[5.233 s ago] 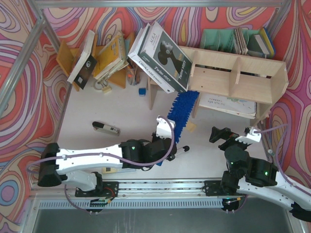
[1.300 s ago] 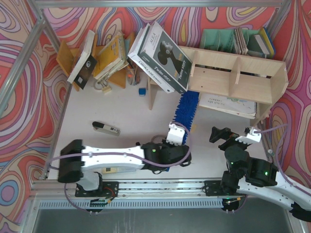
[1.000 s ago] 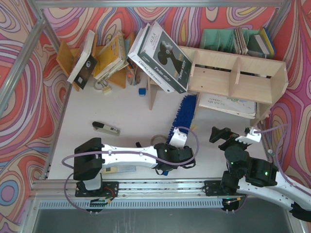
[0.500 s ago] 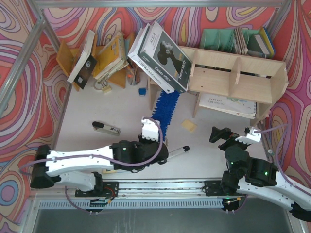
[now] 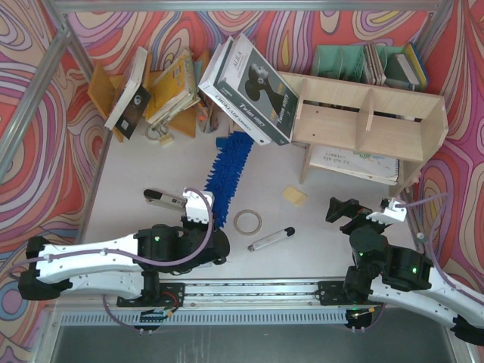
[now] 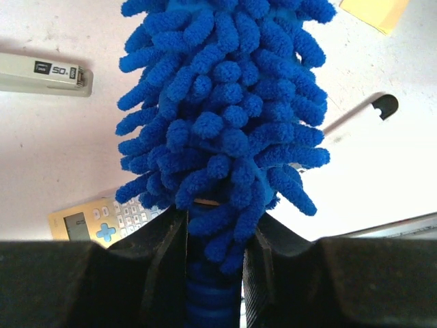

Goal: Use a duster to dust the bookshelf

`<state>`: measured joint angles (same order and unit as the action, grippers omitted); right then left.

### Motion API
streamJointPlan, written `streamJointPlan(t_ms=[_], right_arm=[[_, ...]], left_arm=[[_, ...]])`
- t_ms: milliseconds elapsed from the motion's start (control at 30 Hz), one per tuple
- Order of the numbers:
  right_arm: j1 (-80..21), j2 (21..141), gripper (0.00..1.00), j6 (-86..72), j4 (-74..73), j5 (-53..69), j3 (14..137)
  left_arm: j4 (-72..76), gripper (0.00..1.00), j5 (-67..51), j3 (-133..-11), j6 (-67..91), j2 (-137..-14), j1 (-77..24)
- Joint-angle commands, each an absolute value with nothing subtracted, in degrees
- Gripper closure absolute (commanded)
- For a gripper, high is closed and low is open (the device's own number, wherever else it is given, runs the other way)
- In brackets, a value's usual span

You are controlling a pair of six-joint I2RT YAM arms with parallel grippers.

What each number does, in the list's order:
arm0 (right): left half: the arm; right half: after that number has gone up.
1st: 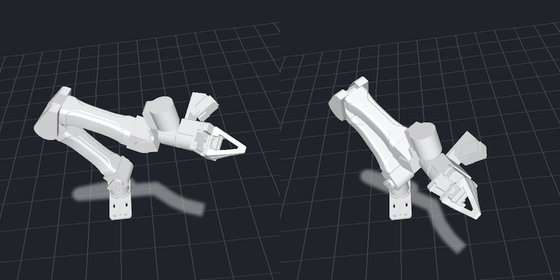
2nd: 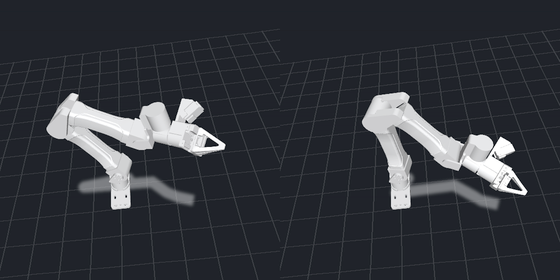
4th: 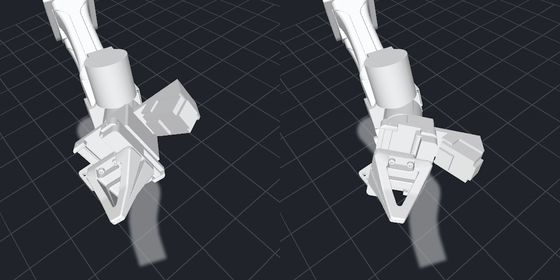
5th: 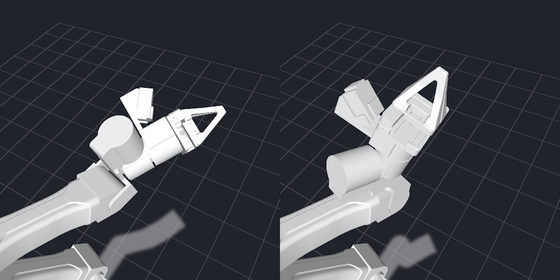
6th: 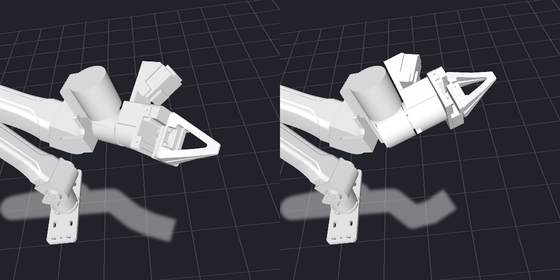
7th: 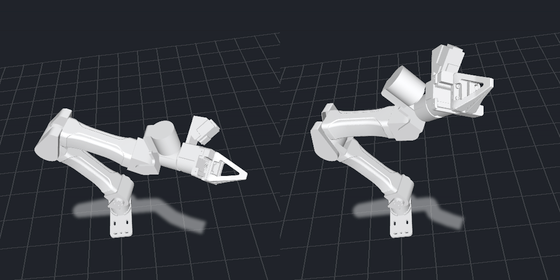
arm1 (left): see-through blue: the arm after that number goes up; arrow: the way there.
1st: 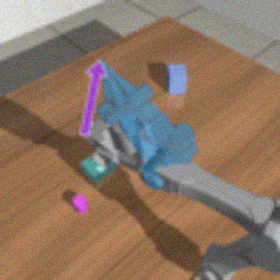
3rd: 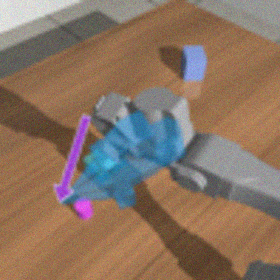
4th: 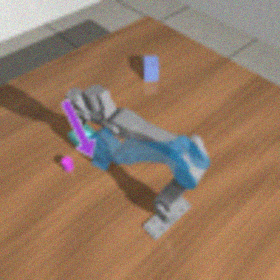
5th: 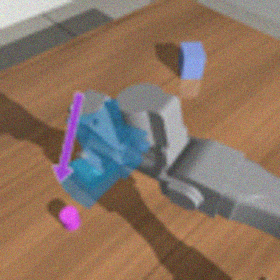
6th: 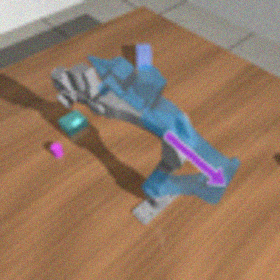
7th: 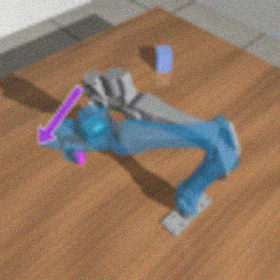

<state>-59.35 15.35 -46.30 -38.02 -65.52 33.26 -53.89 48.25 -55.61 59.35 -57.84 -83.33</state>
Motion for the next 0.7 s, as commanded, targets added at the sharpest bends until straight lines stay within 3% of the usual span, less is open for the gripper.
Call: streamJointPlan(t_ms=[0,367,667], right_arm=[[-59.68,15.55,0.01,-46.33,-37.87,-66.53,32.91],[-59.75,15.62,0.01,-47.41,-38.93,-66.35,33.31],[-59.7,17.06,0.01,-54.74,-45.76,-66.18,35.9]], left_arm=[[-52.98,1.0,51.63,-54.61,60.8,-57.08,-82.27],[-45.66,1.0,49.48,-68.2,52.0,-77.08,-88.24],[-41.94,1.0,48.46,-70.73,48.45,-81.45,-96.32]])
